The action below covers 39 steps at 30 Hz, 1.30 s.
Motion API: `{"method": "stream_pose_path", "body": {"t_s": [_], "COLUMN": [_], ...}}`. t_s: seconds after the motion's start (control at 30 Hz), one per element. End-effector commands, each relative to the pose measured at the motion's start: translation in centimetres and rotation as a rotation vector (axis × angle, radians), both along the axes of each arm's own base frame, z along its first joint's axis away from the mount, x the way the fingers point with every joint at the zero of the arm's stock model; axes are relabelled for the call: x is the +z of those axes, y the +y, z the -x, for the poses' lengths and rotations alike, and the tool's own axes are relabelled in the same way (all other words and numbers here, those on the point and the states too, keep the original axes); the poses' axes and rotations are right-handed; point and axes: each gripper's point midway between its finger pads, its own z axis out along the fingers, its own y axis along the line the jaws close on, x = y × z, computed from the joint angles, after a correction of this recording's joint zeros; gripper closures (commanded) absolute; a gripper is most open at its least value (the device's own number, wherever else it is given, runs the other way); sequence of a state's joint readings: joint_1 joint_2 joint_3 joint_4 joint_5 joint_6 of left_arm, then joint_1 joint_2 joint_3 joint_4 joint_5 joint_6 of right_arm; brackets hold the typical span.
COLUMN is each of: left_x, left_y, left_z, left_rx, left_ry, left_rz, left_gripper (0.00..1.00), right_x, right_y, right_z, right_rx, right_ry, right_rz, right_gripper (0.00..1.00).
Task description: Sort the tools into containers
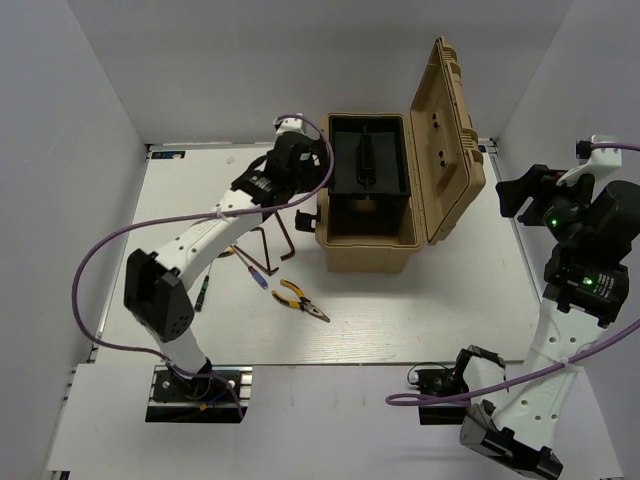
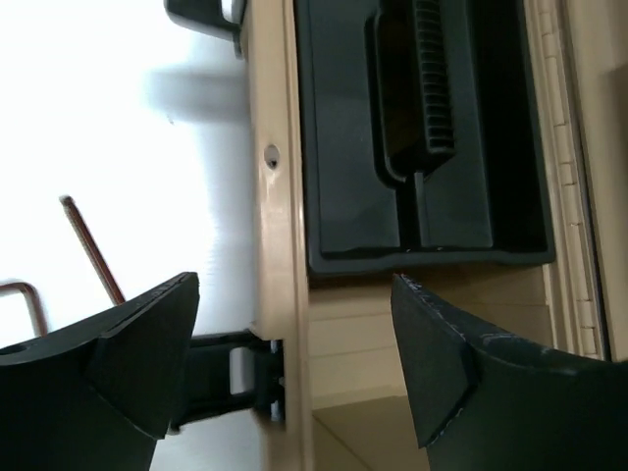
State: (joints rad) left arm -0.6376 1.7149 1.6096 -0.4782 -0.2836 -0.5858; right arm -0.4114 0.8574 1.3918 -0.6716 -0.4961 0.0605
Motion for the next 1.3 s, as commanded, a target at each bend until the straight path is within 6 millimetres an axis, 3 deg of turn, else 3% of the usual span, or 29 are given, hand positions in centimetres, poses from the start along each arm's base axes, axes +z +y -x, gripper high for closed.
{"method": "stream_pose_path", "body": {"t_s": [0.0,0.03,0.07,0.1,0.13,0.17,0.2,0.27,0.37,0.4,0.43,0.47,0.5,0.53,0.6,0.77,0.87,0.93,1.03,1.07,1.13,1.27], "left_x": [6.0,6.0,6.3,6.4,6.3,5.9,4.5,3.8,-0.1,-0.5,-1.4,-2.7,-2.9,-3.3,-4.2,-5.4,-6.0,-5.6,-5.7,-5.8,-5.4,-5.1], "left_y": [3.7,5.1,5.8,8.0,9.0,9.7,10.5,11.8,13.2,13.8,13.7,14.2,14.3,14.2,14.3,14.0,14.1,14.3,14.6,14.8,14.7,15.2], "left_z": [1.8,2.1,2.5,3.4,4.0,4.5,5.1,6.3,7.5,7.7,7.9,8.1,8.4,8.5,8.5,8.8,9.0,9.1,9.2,9.3,9.1,9.3], "left_rx": [0.033,0.054,0.063,0.103,0.12,0.135,0.141,0.161,0.169,0.185,0.173,0.183,0.188,0.178,0.188,0.176,0.174,0.183,0.19,0.196,0.197,0.214], "left_ry": [-0.157,-0.171,-0.188,-0.214,-0.22,-0.219,-0.2,-0.189,-0.114,-0.105,-0.089,-0.062,-0.059,-0.049,-0.026,0.006,0.02,0.009,0.014,0.018,0.011,0.005], "left_rz": [-0.029,-0.064,-0.071,-0.109,-0.132,-0.141,-0.175,-0.197,-0.255,-0.249,-0.255,-0.267,-0.26,-0.261,-0.25,-0.24,-0.252,-0.25,-0.26,-0.27,-0.264,-0.273], "left_gripper": [0.12,0.14,0.17,0.28,0.36,0.43,0.58,0.68,0.72,0.69,0.53,0.45,0.39,0.35,0.31,0.3,0.3,0.3,0.29,0.29,0.29,0.19], "right_x": [4.5,5.1,5.4,5.7,5.7,5.9,6.1,6.9,8.8,9.0,9.5,9.8,10.3,11.1,11.7,13.2,14.9,17.8,20.6,21.3,22.4,20.4], "right_y": [1.3,1.8,3.3,4.2,5.2,8.5,9.5,12.0,13.2,13.4,13.6,13.5,13.6,13.5,13.3,11.7,10.8,10.9,10.1,8.9,7.7,5.3], "right_z": [0.3,0.5,1.0,1.3,1.6,3.9,4.7,7.6,10.0,10.4,10.9,10.6,10.6,10.5,10.2,6.5,4.1,4.6,2.3,-0.4,-2.1,-6.7], "right_rx": [0.072,0.097,0.187,0.241,0.305,0.538,0.608,0.838,0.917,0.912,0.91,0.9,0.885,0.868,0.836,0.748,0.733,0.713,0.675,0.639,0.563,0.428], "right_ry": [-0.138,-0.153,-0.162,-0.179,-0.182,-0.19,-0.192,-0.214,-0.228,-0.207,-0.231,-0.257,-0.248,-0.283,-0.272,-0.231,-0.206,-0.253,-0.265,-0.263,-0.318,-0.31], "right_rz": [0.042,0.042,0.025,0.027,0.02,0.002,-0.01,-0.032,-0.039,-0.076,-0.053,-0.038,-0.073,-0.055,-0.089,-0.227,-0.295,-0.275,-0.29,-0.308,-0.296,-0.203], "right_gripper": [0.34,0.37,0.55,0.7,0.82,0.95,0.98,0.99,0.98,0.94,0.91,0.88,0.78,0.76,0.67,0.65,0.63,0.62,0.6,0.6,0.59,0.55]}}
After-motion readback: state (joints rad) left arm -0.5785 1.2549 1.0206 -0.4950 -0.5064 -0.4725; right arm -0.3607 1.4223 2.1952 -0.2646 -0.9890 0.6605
